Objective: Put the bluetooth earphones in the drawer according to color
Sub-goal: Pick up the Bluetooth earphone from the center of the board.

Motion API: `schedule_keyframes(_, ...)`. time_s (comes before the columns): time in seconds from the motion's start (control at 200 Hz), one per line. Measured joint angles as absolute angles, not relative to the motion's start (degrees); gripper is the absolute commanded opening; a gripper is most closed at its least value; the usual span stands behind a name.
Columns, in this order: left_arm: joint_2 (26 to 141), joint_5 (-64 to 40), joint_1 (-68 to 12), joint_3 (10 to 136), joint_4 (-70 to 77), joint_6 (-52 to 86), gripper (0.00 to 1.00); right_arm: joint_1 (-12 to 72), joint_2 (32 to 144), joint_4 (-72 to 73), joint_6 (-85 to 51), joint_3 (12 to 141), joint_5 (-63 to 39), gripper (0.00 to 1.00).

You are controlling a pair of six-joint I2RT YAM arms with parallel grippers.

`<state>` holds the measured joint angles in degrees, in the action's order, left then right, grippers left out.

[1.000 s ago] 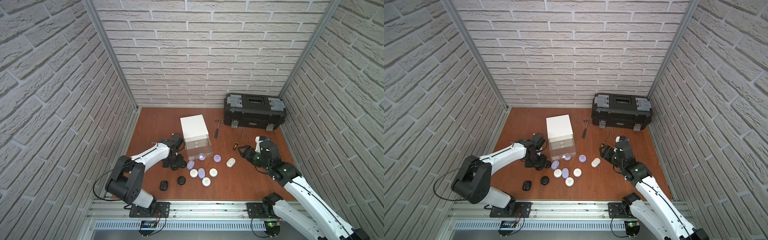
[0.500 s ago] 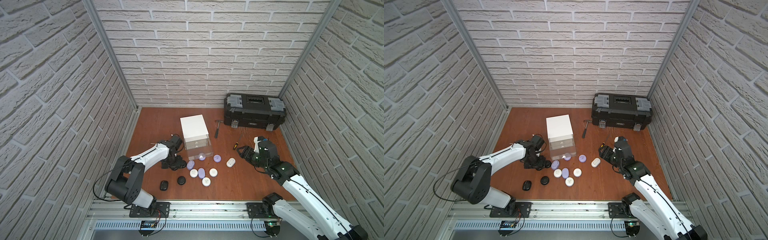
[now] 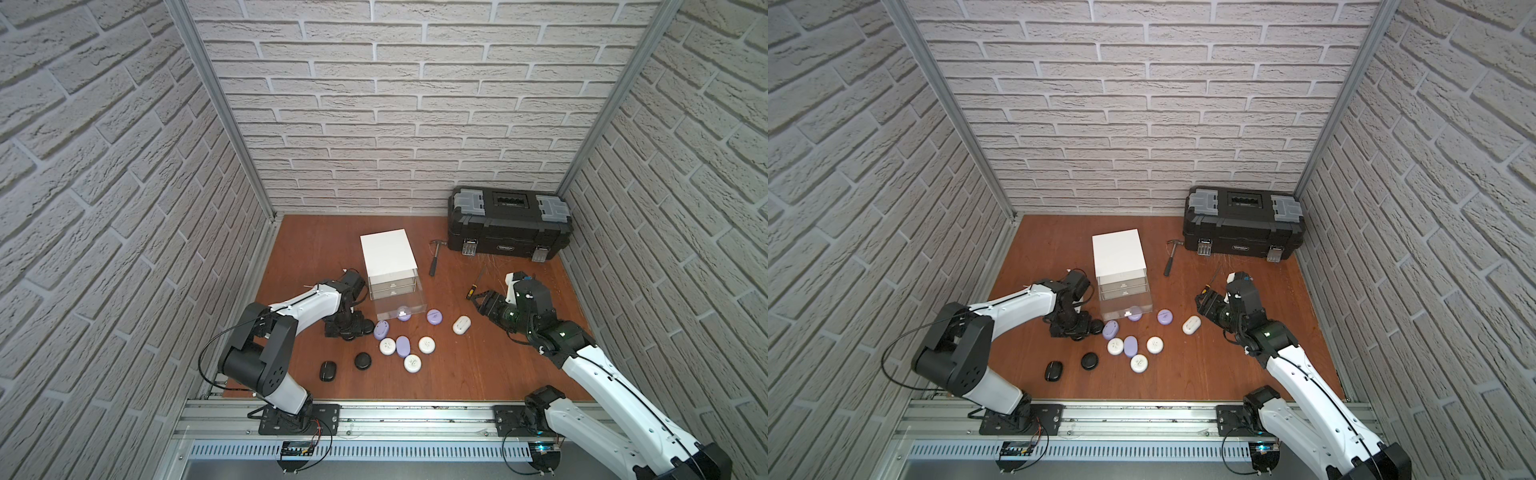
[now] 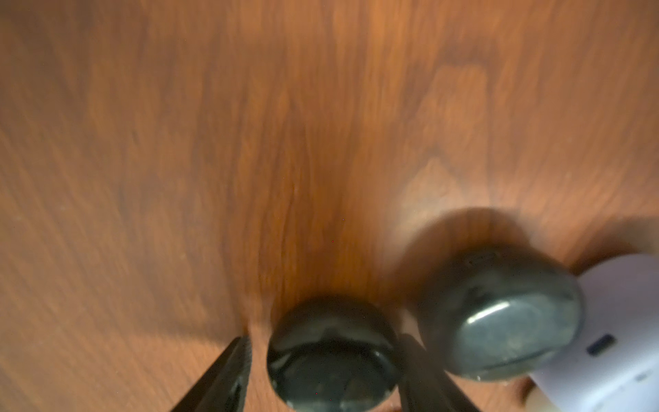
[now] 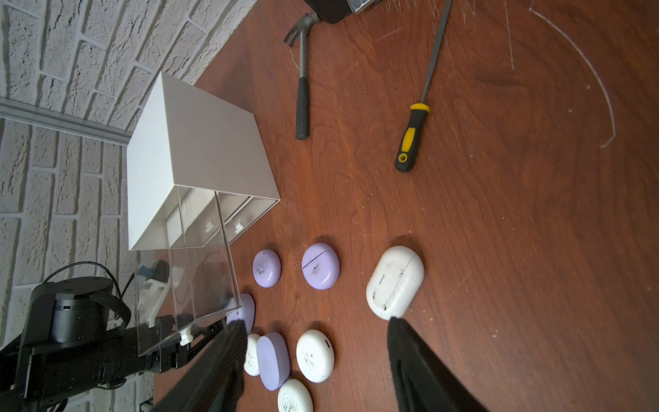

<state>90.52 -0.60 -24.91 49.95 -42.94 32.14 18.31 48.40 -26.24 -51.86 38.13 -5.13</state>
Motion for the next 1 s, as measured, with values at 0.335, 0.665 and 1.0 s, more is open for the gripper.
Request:
schedule_keyframes(0.335,91.2,-0.9,-24.7,50.2,-41.5,31.6,0.58,18.2,48.7,-25.9,-51.9,38.1,-5.3,0.67)
schedule_keyframes(0.665,90.8,-1.0,-24.5,50.0,-41.6,31.5,0.49,18.2,48.7,-25.9,-51.9,38.1,-5.5,0.67)
schedule_keyframes(1.0,77.1,0.8,-24.4,49.9,-47.9,31.6,0.45,18.1,48.1,-25.9,-51.9,38.1,-5.7,0.67)
